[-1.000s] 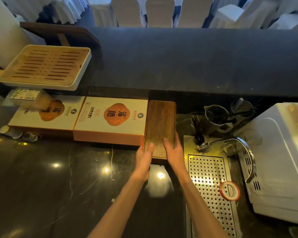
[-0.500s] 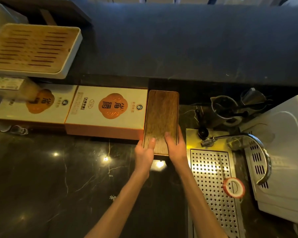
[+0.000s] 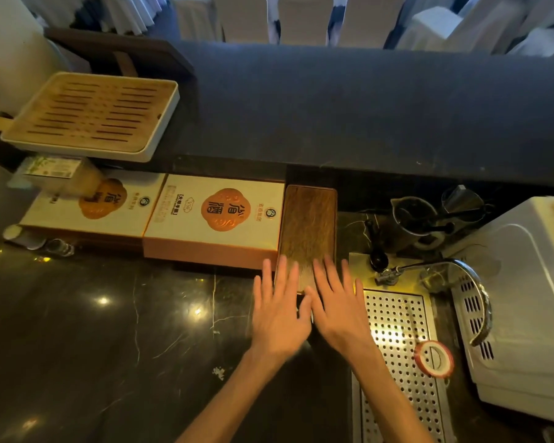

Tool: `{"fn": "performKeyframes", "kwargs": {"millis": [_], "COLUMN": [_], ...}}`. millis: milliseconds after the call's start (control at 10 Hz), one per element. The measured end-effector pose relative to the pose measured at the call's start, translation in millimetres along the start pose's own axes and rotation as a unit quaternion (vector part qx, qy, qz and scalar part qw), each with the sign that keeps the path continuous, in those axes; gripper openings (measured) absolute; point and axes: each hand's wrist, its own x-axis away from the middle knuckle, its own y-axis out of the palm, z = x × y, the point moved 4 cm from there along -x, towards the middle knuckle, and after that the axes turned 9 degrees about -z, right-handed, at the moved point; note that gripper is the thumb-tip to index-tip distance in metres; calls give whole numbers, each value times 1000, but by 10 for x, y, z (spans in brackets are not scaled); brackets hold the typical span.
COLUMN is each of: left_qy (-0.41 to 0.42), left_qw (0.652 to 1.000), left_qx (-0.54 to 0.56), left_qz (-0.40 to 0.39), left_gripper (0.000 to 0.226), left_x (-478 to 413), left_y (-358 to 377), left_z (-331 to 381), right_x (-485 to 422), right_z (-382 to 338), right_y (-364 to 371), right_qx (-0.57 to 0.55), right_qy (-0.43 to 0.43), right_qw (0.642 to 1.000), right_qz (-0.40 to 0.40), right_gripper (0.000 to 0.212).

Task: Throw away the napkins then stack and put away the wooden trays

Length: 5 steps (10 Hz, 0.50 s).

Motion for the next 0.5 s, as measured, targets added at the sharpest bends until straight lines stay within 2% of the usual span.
{"fn": "performKeyframes", "kwargs": {"millis": [100, 200, 300, 400, 500], "left_qy": [2, 12, 47, 77, 21], "left_qw": [997, 999, 992, 982, 1000], "left_qx": [-39, -35, 69, 104, -17], "left_qz": [-65, -35, 92, 136, 10], "left_gripper": [65, 65, 60, 60, 70], "left_x": [-56, -39, 131, 323, 375], "left_y": [84, 40, -98, -116, 13], "left_z": [-38, -65, -94, -182, -296], "right_x": [-16, -10, 129, 332, 504], "right_z": [16, 28, 44, 56, 77], "right_y": [52, 7, -93, -155, -146], "right_qx": [-2, -4, -27, -35, -5], "right_qy": [7, -5, -16, -12, -10], "right_qw": [1000, 1000, 999, 997, 1000], "right_qz": [-11, -8, 40, 64, 12], "right_gripper": [57, 60, 64, 63, 65]}}
